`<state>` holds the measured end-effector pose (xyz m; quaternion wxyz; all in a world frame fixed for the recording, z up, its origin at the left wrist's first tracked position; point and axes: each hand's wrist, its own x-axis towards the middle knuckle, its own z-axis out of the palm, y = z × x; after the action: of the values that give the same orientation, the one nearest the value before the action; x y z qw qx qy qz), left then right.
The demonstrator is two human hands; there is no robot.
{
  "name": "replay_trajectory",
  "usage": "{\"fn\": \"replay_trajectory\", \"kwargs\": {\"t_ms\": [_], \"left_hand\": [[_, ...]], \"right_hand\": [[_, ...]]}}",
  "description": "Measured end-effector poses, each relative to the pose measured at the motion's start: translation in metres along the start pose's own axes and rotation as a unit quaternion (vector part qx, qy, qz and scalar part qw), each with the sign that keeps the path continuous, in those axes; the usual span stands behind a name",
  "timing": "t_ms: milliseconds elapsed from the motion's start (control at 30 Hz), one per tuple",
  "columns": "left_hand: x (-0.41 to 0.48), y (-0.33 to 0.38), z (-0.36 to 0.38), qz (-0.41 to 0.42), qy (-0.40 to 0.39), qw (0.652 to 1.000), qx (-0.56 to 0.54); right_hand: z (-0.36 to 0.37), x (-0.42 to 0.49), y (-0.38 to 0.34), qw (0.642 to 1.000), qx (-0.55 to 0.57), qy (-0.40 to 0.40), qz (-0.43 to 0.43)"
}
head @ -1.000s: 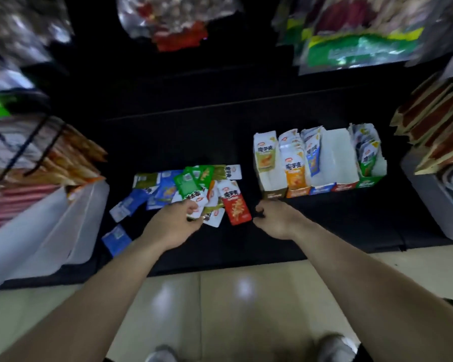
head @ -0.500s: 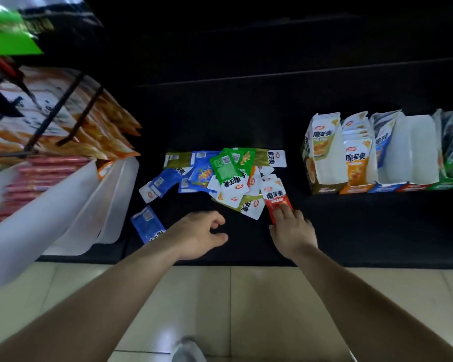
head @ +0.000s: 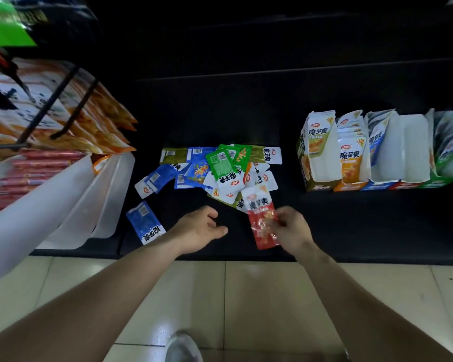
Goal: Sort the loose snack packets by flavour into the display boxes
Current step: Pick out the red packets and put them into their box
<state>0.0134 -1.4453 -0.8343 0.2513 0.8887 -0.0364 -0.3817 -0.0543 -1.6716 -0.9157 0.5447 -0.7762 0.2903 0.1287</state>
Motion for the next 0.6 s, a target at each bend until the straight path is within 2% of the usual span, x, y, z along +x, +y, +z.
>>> {"fn": "replay_trajectory", "kwargs": {"t_ms": [100, 200, 267, 333, 400, 500, 600], "left_hand": [[-0.001, 0.005, 0.003, -0.010, 0.028, 0.992, -0.124], [-0.001, 0.009, -0.002, 0.023, 0.088, 0.977, -0.193], [-0.001, 0.010, -0.007, 0.024, 0.128, 0.970, -0.205], [0.001, 0.007, -0.012, 0.009, 0.151, 0.967, -0.207], [0.002, 0.003, -0.017, -0.004, 0.163, 0.967, -0.197], [0.004, -0.003, -0.020, -0.002, 0.164, 0.967, -0.195], [0.007, -0.008, -0.020, 0.010, 0.152, 0.971, -0.185]], "right_hand": [[0.019, -0.026, -0.035, 0.988, 0.113, -0.076, -0.079], [0.037, -0.030, -0.054, 0.972, 0.149, -0.153, -0.095], [0.043, -0.018, -0.060, 0.976, 0.138, -0.142, -0.090], [0.045, 0.008, -0.058, 0.992, 0.019, -0.065, -0.110], [0.045, 0.036, -0.053, 0.977, -0.169, -0.024, -0.131], [0.048, 0.067, -0.046, 0.920, -0.363, -0.061, -0.139], [0.053, 0.079, -0.037, 0.889, -0.422, -0.081, -0.157]]}}
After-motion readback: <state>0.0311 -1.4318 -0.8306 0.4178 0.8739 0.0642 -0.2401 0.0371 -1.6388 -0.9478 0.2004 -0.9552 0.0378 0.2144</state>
